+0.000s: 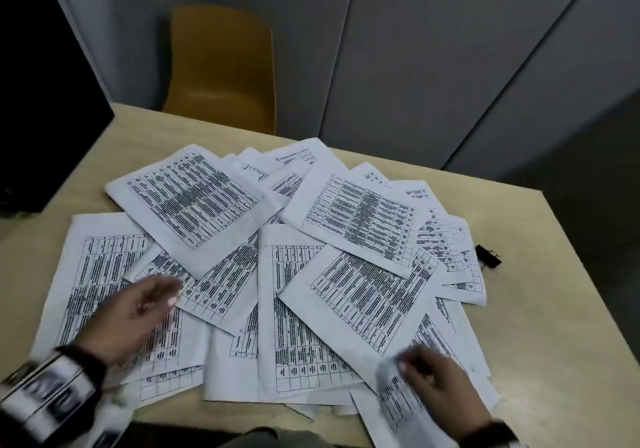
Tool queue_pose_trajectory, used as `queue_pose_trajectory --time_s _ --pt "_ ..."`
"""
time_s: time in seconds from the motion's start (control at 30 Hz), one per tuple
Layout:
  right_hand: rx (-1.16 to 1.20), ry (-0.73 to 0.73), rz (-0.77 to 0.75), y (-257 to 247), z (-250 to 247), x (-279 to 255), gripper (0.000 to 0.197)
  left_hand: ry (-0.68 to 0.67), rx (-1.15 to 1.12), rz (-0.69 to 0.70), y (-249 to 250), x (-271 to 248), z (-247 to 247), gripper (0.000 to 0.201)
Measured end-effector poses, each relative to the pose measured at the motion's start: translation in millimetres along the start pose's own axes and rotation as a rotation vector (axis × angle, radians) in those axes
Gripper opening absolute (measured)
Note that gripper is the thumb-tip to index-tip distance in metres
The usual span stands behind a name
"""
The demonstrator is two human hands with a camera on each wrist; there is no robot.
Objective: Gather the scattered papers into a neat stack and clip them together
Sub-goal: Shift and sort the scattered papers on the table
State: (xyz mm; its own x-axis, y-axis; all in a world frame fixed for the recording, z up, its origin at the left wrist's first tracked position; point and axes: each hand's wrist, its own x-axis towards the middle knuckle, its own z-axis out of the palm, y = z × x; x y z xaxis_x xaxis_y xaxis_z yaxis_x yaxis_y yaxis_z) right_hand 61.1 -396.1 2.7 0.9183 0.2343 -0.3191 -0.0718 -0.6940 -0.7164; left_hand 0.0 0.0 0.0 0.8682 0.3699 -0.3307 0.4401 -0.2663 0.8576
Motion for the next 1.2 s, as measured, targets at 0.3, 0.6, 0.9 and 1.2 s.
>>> queue_pose_trajectory --time_s 0.3,0.6,0.9,1.2 --pt "-0.640 -0.093 0.102 1.1 59.7 84.2 0.071 -0.256 0.875 -0.206 -1.7 52.4 82.1 0.068" --pt "-0.519 -0.288 -0.206 -16.3 61.5 77.6 0.077 -0.165 0.659 0.087 -17.3 22.9 98.6 0.083" --pt "-0.470 0.070 0.003 -24.7 8.2 137.2 0.061 0.245 0.657 -0.163 -23.5 54.6 55.5 0.069" --pt "-0.730 -0.214 -0.043 -27.3 47.2 140.2 0.082 -0.168 0.811 -0.135 -40.1 57.4 22.4 0.052"
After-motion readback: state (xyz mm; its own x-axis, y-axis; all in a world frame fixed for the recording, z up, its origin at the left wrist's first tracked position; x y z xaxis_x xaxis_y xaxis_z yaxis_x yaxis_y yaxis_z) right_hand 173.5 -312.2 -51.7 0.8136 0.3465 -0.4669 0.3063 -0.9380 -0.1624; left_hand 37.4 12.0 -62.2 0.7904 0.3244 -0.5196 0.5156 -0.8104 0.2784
